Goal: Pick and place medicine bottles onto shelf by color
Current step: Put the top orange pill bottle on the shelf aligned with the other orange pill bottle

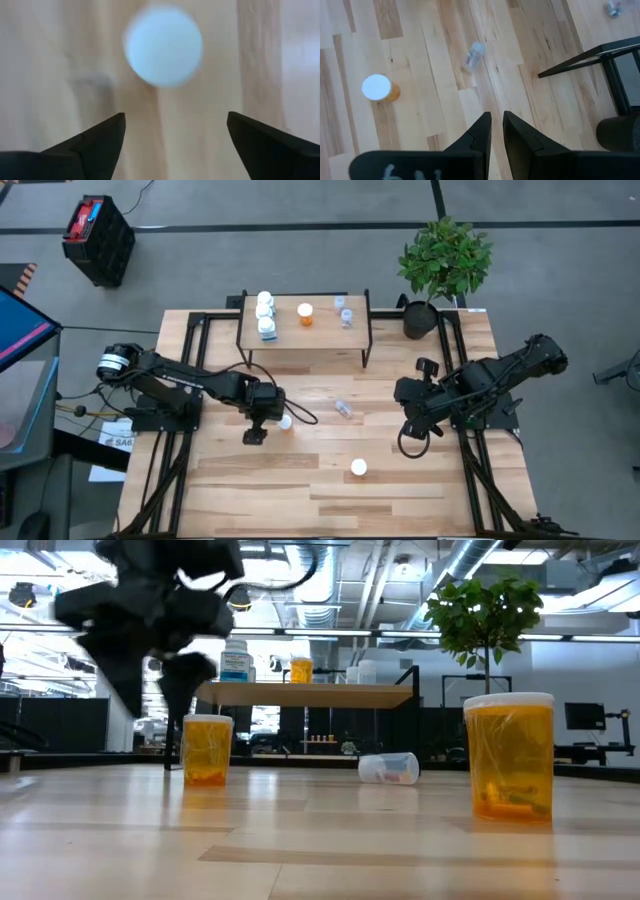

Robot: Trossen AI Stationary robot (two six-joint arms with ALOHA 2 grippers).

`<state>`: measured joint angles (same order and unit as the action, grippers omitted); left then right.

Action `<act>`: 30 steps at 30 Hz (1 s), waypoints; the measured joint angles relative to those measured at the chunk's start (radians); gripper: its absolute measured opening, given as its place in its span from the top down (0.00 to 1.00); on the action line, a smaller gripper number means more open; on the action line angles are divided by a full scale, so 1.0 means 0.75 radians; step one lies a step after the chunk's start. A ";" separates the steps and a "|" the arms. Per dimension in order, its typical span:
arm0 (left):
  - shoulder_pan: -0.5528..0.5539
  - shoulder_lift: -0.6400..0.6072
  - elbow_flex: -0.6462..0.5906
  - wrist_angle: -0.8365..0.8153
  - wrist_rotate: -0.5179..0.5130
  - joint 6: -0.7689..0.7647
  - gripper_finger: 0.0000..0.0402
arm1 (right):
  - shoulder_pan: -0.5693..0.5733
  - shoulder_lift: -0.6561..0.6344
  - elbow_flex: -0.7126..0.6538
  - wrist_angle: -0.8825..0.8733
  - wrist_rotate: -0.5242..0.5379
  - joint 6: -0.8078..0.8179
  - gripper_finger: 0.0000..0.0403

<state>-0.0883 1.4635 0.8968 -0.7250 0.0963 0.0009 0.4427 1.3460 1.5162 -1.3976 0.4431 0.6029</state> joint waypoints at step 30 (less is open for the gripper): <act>-0.073 0.015 -0.039 0.317 -0.187 0.179 0.14 | 0.000 0.001 0.000 -0.003 -0.004 -0.001 0.83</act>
<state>-0.1432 1.4750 0.8677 -0.4872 -0.0439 0.1349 0.4427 1.3464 1.5162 -1.3998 0.4404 0.6022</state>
